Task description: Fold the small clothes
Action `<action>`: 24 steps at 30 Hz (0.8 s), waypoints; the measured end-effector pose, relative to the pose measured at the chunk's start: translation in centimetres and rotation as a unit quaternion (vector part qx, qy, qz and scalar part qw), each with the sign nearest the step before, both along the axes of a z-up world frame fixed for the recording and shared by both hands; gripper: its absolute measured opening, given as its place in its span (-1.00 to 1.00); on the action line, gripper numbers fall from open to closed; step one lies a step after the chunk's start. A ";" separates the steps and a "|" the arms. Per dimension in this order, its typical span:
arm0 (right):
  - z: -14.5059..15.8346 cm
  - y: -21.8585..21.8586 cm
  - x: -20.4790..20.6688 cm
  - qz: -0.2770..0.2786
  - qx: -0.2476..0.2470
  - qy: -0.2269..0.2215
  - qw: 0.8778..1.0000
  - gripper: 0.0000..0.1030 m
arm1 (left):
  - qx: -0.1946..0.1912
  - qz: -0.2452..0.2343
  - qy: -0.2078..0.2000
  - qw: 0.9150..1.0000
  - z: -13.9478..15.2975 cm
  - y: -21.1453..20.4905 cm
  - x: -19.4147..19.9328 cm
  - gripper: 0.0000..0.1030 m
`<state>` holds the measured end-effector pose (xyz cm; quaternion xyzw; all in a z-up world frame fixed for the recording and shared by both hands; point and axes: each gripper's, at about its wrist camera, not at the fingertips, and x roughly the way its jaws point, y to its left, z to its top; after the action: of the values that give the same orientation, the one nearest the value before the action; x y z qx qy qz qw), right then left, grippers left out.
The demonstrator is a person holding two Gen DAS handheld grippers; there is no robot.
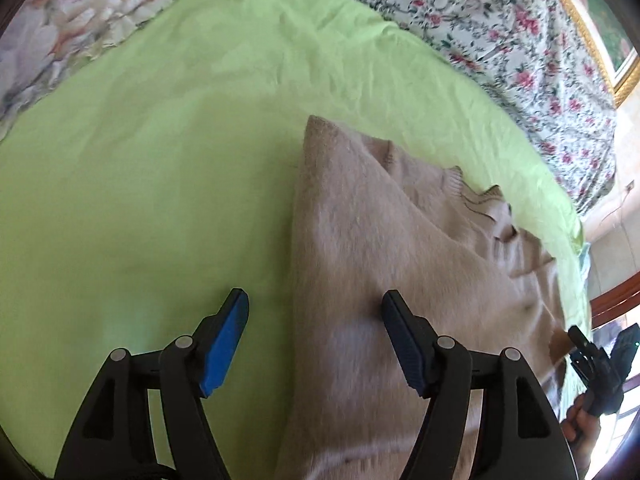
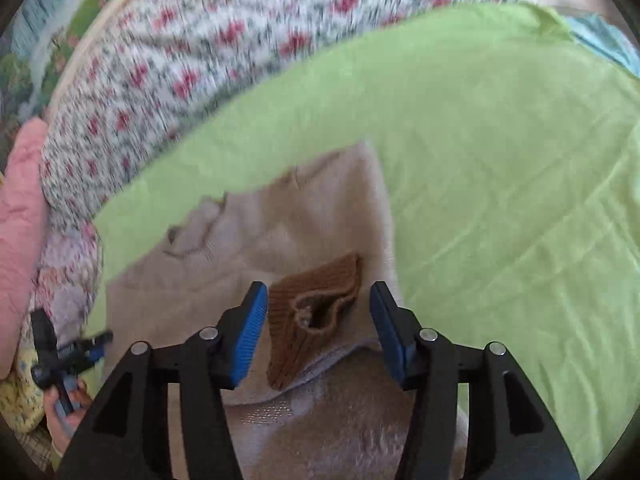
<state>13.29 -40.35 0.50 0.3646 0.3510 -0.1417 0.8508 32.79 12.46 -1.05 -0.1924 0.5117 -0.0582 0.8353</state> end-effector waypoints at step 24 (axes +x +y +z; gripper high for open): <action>0.6 1.1 -2.7 0.015 -0.055 0.008 0.998 -0.48 | 0.063 0.030 -0.071 0.995 2.2 -0.2 -2.2 -0.75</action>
<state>10.62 -39.23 1.12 0.3109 0.3550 -0.1504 0.8687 30.57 12.28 1.10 -0.1499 0.4481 -0.0144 0.8812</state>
